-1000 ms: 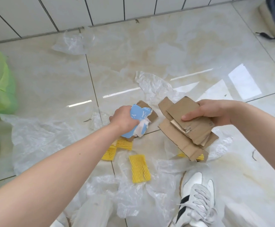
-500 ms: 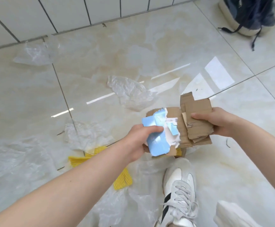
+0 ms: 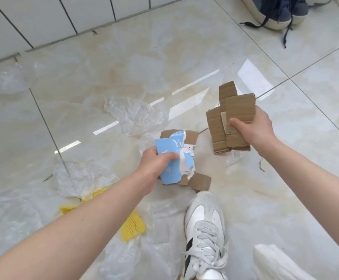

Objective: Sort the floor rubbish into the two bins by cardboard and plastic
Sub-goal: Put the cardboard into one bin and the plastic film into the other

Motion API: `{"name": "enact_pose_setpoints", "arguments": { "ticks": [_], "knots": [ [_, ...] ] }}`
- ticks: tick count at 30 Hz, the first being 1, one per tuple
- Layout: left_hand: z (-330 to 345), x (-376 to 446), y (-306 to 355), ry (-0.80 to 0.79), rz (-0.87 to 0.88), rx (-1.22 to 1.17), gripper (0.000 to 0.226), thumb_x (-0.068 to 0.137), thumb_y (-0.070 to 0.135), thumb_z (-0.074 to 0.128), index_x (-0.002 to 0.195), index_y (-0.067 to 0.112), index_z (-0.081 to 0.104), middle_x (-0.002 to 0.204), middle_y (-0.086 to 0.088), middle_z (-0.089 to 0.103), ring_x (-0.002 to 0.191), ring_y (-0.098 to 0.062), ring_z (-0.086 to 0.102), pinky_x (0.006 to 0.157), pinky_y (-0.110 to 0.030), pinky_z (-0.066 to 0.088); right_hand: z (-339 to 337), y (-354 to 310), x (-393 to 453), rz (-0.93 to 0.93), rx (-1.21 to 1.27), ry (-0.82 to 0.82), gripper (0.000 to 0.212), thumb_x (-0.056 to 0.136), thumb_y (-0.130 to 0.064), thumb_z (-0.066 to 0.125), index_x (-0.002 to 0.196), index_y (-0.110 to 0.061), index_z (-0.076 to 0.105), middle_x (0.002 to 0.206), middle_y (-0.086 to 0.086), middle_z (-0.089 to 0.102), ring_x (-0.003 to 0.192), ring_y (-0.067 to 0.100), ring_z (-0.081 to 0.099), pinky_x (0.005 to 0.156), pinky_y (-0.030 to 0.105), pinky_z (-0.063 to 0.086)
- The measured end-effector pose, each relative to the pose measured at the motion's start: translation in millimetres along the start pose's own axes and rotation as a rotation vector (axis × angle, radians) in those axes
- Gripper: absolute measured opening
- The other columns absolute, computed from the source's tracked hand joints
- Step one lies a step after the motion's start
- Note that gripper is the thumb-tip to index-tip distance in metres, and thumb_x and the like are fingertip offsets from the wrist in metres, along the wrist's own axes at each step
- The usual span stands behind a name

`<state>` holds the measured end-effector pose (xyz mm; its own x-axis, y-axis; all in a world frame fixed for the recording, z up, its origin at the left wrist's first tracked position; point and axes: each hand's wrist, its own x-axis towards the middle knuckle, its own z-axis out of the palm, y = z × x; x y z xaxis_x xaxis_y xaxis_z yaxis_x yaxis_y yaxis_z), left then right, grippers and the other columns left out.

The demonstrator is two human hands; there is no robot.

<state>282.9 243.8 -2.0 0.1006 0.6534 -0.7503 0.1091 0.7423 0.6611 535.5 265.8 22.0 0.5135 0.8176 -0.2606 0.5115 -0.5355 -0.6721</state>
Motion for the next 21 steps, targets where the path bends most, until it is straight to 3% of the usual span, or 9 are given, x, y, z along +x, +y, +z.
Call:
{"name": "enact_pose_setpoints", "arguments": {
  "ticks": [3,7,9,14,16,18,21],
  "knots": [
    [-11,4,1,0.038,0.002,0.015,0.022,0.079,0.016,0.070,0.101,0.019,0.065,0.089,-0.002,0.070,0.073,-0.020,0.065,0.061,-0.028,0.046,-7,-7,-1,0.002,0.114,-0.051,0.037,0.078,-0.026,0.072,0.113,-0.022,0.060,0.105,-0.003,0.068,0.097,0.017,0.064,0.084,0.035,0.053],
    [-11,-3,-9,-0.001,-0.017,0.028,0.020,0.082,0.015,0.068,0.101,0.019,0.064,0.093,-0.003,0.070,0.076,-0.021,0.065,0.060,-0.028,0.046,-5,-10,-13,0.015,0.110,-0.367,0.033,0.077,-0.018,0.076,0.108,-0.019,0.064,0.100,-0.002,0.071,0.092,0.016,0.068,0.082,0.035,0.056],
    [-7,-9,-15,-0.061,0.005,0.123,0.021,0.082,0.016,0.068,0.102,0.019,0.065,0.094,-0.002,0.070,0.076,-0.018,0.065,0.057,-0.025,0.045,0,-4,-19,0.013,0.018,-0.448,0.034,0.076,-0.020,0.077,0.108,-0.021,0.064,0.100,-0.003,0.071,0.093,0.016,0.068,0.084,0.038,0.056],
    [12,-14,-16,-0.219,0.125,0.285,0.031,0.079,0.013,0.072,0.104,0.021,0.056,0.101,0.002,0.066,0.088,-0.014,0.064,0.069,-0.026,0.051,-2,4,-18,0.081,0.117,-0.299,0.035,0.078,-0.018,0.075,0.111,-0.021,0.062,0.105,0.001,0.070,0.091,0.017,0.066,0.079,0.033,0.054],
    [18,-9,-11,-0.243,0.152,0.359,0.034,0.078,0.012,0.072,0.107,0.017,0.055,0.101,0.001,0.064,0.086,-0.014,0.063,0.066,-0.024,0.049,-6,1,-13,0.096,0.160,-0.253,0.036,0.079,-0.017,0.074,0.113,-0.017,0.062,0.105,0.003,0.069,0.090,0.017,0.065,0.076,0.031,0.053],
    [24,-3,-7,-0.313,0.159,0.493,0.027,0.078,0.011,0.070,0.103,0.014,0.059,0.095,-0.001,0.064,0.079,-0.015,0.061,0.063,-0.023,0.048,-6,-3,-9,0.086,0.141,-0.216,0.038,0.079,-0.019,0.075,0.114,-0.017,0.062,0.105,0.002,0.068,0.094,0.020,0.065,0.079,0.034,0.054],
    [33,7,-4,-0.376,0.150,0.685,0.028,0.078,0.016,0.070,0.104,0.011,0.060,0.098,-0.005,0.063,0.088,-0.024,0.063,0.074,-0.032,0.051,0,-5,-5,0.076,0.093,-0.198,0.038,0.076,-0.024,0.075,0.111,-0.019,0.062,0.105,0.002,0.069,0.098,0.022,0.065,0.088,0.042,0.054]
  ]
}}
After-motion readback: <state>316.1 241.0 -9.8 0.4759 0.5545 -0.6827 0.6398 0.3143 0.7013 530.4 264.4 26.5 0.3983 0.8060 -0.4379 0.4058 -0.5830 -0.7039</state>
